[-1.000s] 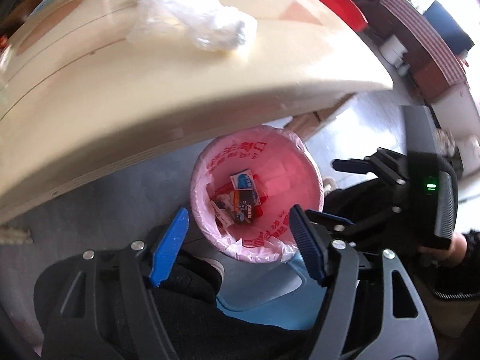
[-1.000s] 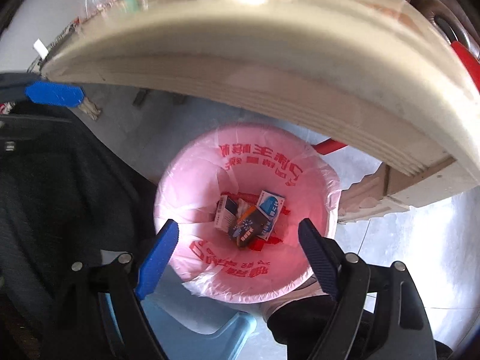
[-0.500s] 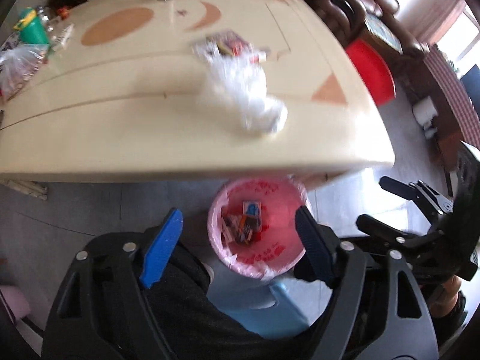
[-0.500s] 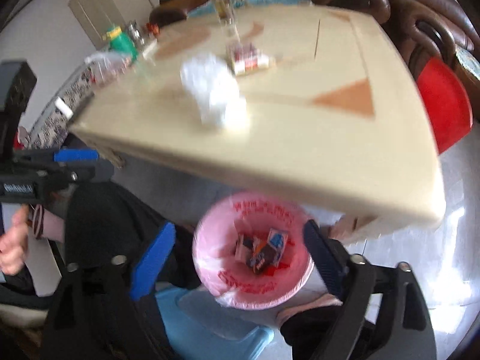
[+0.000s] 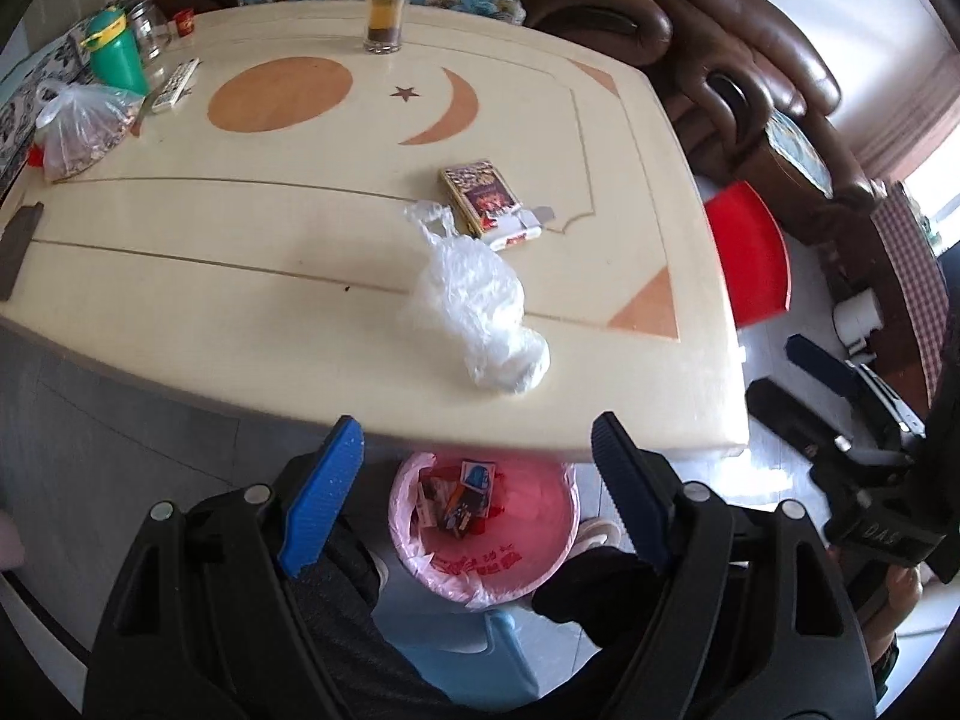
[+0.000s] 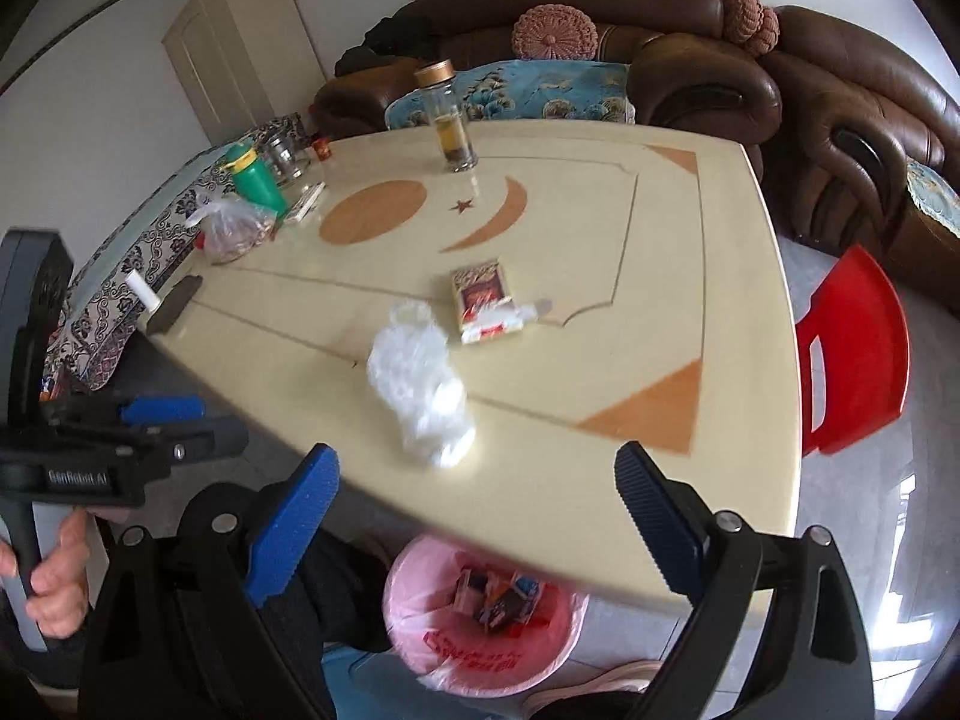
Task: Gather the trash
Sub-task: 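Move both open tools back over the table toward the plastic bag, then grasp the clear plastic bag with the left tool while the right tool grasps the cigarette pack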
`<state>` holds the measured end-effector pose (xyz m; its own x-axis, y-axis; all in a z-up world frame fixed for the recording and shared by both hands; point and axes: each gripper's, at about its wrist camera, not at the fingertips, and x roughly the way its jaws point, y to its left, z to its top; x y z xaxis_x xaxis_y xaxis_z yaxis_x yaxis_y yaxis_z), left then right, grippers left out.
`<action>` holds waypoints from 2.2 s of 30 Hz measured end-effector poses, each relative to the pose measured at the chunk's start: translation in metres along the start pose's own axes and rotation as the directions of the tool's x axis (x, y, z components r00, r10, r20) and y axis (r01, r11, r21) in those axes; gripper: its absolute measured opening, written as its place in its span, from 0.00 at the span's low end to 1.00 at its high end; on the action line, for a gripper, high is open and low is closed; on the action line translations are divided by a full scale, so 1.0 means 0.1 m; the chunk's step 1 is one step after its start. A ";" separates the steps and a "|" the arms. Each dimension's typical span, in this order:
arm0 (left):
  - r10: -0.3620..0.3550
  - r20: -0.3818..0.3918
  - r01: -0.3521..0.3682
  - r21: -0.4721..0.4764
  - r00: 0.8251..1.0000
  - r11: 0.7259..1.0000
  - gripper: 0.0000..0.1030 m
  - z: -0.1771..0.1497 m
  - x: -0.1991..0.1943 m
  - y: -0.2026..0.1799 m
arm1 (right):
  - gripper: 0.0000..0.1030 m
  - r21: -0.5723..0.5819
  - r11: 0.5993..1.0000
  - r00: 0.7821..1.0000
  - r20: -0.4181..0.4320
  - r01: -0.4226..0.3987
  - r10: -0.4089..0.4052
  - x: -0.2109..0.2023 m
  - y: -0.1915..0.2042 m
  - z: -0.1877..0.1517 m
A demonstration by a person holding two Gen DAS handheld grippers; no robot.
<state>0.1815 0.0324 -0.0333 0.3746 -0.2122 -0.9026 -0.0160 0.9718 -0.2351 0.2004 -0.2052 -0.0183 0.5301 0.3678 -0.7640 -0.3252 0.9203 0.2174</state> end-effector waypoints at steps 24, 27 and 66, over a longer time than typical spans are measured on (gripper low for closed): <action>0.065 -0.104 -0.079 -0.140 0.992 0.987 0.75 0.50 0.70 -0.08 | 0.88 -0.101 0.995 0.994 -0.105 0.005 -0.016 0.87 -0.06 1.08; 0.058 -0.129 -0.081 -0.179 0.990 0.981 0.75 0.56 0.84 -0.06 | 0.88 -0.101 0.995 0.988 -0.154 -0.014 -0.002 1.14 -0.08 1.18; -0.032 -0.246 -0.075 -0.415 0.969 0.907 0.75 0.68 1.83 0.19 | 0.84 -0.298 0.954 0.879 -0.448 0.029 -0.166 3.18 0.36 1.24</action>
<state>0.3131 0.0188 -0.1788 0.1358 -0.2619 -0.9555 -0.4276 0.8545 -0.2950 0.4549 -0.0380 -0.1781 0.1693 0.1103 -0.9794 -0.5282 0.8491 0.0043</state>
